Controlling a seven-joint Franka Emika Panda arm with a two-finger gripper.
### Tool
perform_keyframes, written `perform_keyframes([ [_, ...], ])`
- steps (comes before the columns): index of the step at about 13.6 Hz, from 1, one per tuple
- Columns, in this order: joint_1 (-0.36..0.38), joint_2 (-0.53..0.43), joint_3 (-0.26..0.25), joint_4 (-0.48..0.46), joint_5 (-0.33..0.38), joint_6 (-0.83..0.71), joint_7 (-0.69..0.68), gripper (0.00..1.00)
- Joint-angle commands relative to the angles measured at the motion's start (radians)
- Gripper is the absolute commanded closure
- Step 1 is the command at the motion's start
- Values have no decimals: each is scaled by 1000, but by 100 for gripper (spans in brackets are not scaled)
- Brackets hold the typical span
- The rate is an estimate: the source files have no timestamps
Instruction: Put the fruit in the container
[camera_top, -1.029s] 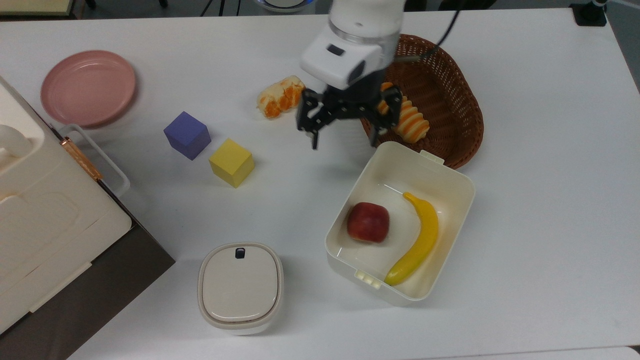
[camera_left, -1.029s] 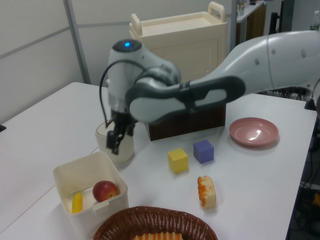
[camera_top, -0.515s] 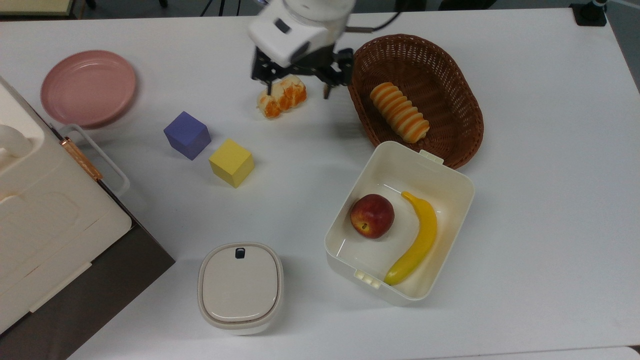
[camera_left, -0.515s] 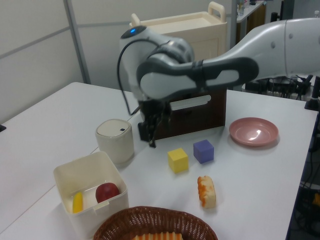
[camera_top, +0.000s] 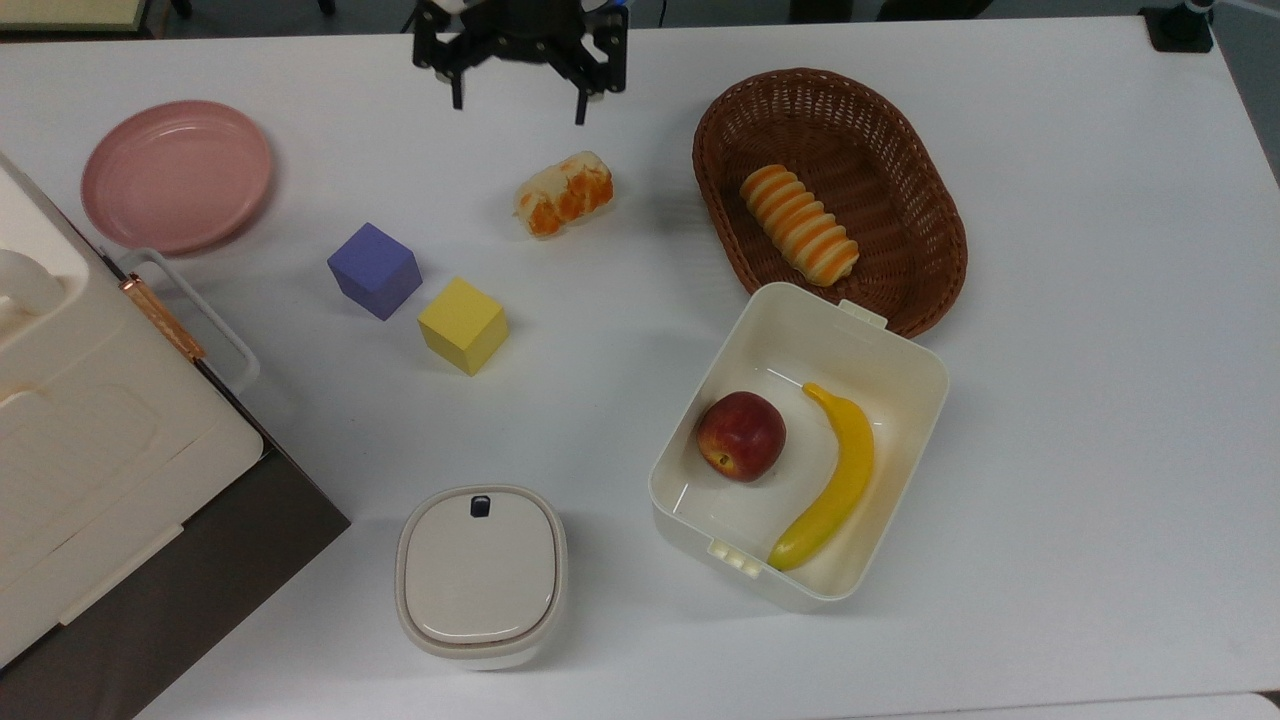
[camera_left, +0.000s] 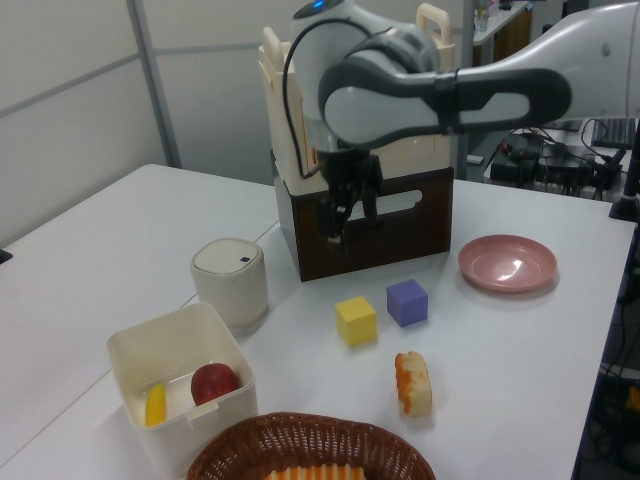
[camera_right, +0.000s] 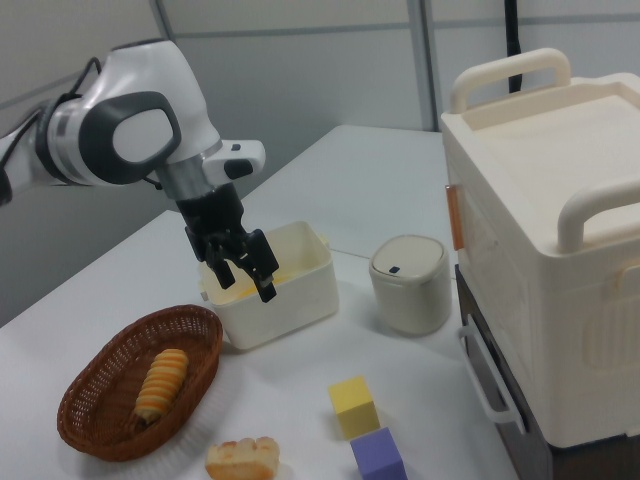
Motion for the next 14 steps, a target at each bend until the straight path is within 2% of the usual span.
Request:
perform_keyframes([
  [1, -22, -70, 0, -49, 22, -3, -24, 0],
  [5, -55, -88, -2, -41, 104, -3, -24, 0],
  [14, -54, -82, 1, -43, 116, -16, -16, 0],
])
